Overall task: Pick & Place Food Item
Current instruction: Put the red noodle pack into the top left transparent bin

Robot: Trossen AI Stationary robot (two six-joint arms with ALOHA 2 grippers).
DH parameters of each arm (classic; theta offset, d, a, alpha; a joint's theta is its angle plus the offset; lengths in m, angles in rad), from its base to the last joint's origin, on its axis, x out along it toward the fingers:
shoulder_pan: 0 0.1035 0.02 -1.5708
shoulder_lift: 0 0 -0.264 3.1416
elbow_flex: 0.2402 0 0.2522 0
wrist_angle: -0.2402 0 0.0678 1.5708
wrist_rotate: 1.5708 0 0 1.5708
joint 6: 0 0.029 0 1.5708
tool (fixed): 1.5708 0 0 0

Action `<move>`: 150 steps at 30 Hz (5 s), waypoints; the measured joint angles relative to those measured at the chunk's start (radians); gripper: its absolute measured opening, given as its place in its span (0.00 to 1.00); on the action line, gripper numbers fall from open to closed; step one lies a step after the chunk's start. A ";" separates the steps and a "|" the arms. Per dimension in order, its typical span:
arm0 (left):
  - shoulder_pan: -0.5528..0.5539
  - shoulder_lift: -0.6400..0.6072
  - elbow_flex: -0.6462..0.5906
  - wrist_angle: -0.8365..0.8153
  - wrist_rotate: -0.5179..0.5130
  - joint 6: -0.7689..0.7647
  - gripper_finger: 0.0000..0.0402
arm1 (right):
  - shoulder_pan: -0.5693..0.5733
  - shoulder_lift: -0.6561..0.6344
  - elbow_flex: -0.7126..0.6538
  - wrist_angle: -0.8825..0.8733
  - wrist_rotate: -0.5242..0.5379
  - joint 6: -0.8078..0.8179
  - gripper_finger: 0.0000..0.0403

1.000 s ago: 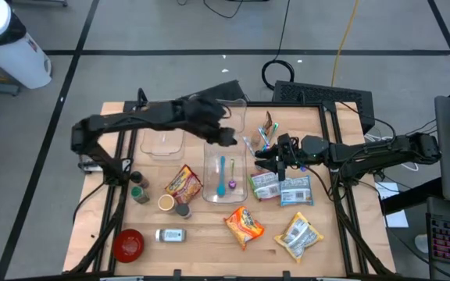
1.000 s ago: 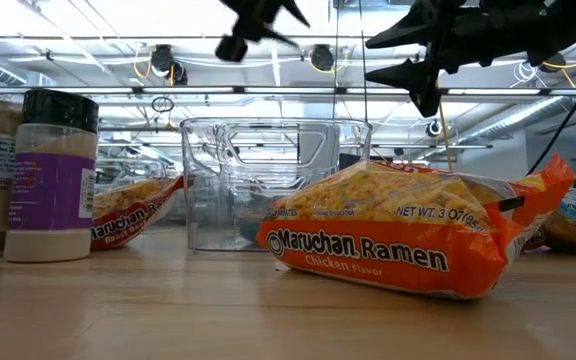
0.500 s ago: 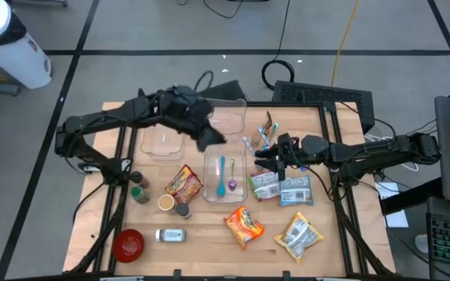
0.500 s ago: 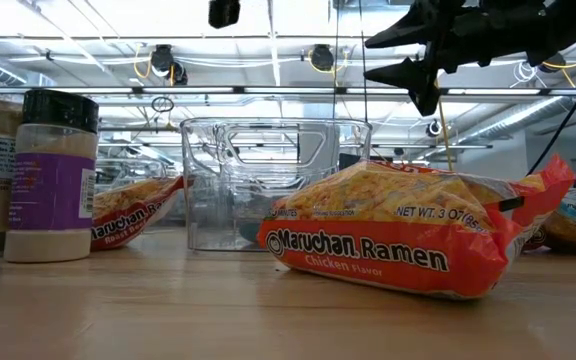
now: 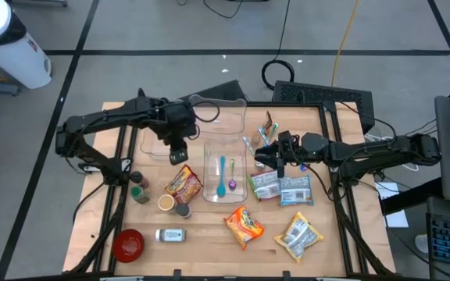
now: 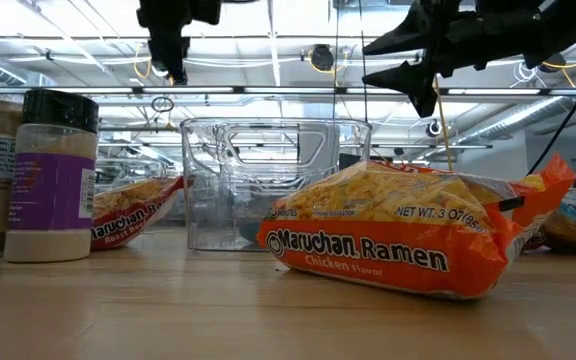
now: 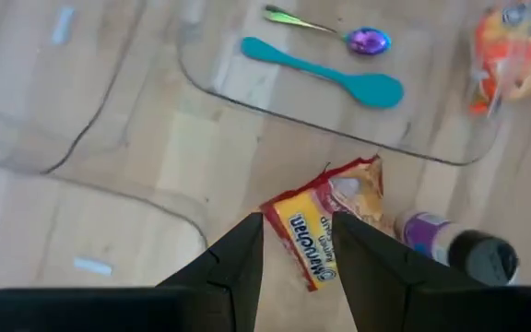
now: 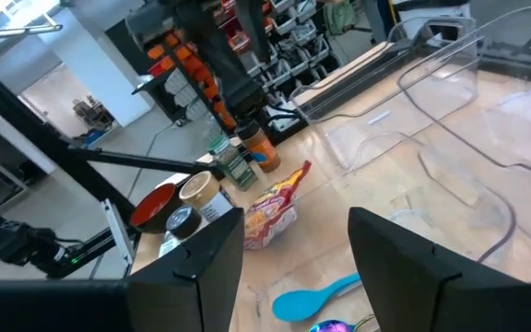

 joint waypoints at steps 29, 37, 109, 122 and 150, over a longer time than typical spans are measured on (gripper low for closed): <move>0.104 0.265 -0.224 0.091 0.259 0.577 0.34 | -0.056 0.000 0.000 -0.018 0.000 0.136 0.46; 0.051 0.297 -0.223 0.105 0.260 0.599 0.34 | -0.117 0.000 0.000 -0.058 -0.060 0.132 0.46; 0.126 0.002 0.116 -0.234 0.127 0.274 0.00 | -0.182 0.000 0.000 -0.089 -0.162 0.091 0.46; 0.264 -0.147 0.116 -0.236 -0.037 0.226 0.00 | -0.182 0.000 0.000 -0.090 -0.162 0.093 0.46; 0.595 -0.343 -0.230 0.144 -0.054 0.294 0.00 | -0.182 0.000 0.000 -0.088 -0.158 0.121 0.46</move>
